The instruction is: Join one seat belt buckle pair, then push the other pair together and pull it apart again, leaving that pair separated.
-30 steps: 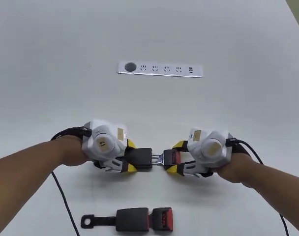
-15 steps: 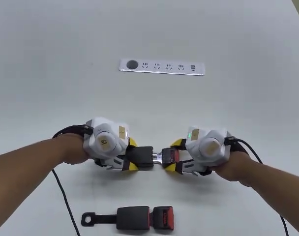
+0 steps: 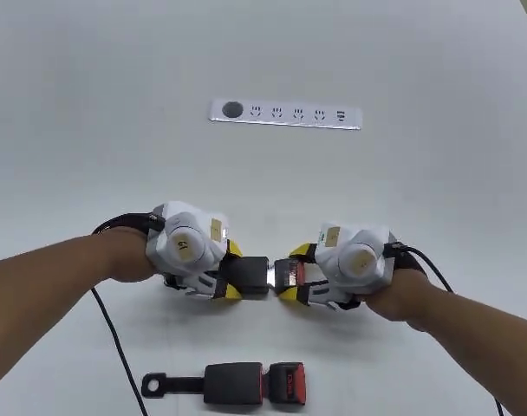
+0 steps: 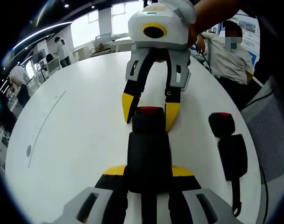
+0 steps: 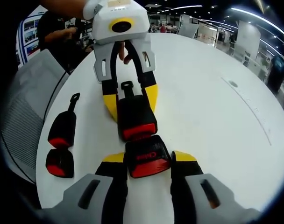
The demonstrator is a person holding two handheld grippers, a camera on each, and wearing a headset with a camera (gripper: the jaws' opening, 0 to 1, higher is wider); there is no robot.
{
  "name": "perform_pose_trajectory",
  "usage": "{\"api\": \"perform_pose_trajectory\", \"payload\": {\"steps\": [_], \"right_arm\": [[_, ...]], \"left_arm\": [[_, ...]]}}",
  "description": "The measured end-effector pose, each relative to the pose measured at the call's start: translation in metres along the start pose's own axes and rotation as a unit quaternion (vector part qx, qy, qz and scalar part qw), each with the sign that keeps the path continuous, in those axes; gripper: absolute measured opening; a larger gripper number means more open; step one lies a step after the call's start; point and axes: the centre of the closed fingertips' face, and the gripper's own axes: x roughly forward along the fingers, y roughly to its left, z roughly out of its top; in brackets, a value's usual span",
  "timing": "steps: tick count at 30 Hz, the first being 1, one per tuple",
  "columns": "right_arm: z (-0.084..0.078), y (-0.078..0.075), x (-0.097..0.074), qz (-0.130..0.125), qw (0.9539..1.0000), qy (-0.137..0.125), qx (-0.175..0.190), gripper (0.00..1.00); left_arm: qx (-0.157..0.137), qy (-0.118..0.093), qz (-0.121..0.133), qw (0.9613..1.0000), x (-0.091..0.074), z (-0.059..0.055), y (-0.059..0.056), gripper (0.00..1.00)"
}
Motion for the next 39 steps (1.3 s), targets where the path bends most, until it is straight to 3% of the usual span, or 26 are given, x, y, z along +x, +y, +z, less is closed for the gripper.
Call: {"api": "perform_pose_trajectory", "payload": {"steps": [2,4,18,39], "right_arm": [[0.0014,-0.0027,0.0004,0.002,0.9998,-0.003,0.02,0.32],[0.0019,-0.0014,0.0012,0.005,1.0,0.001,0.006,0.32],[0.0073,0.0005,0.007,-0.001,1.0,0.005,0.001,0.33],[0.0055,0.0005,0.005,-0.001,1.0,0.003,-0.006,0.33]], "left_arm": [[0.0,0.0,0.0,1.0,0.0005,-0.0004,0.0006,0.33],[0.0,0.0,-0.001,1.0,0.0006,-0.0002,0.0008,0.33],[0.007,0.013,-0.007,0.9999,0.0013,0.0001,0.0014,0.34],[0.004,0.008,-0.006,0.9999,0.0005,-0.0006,0.0019,0.35]]}}
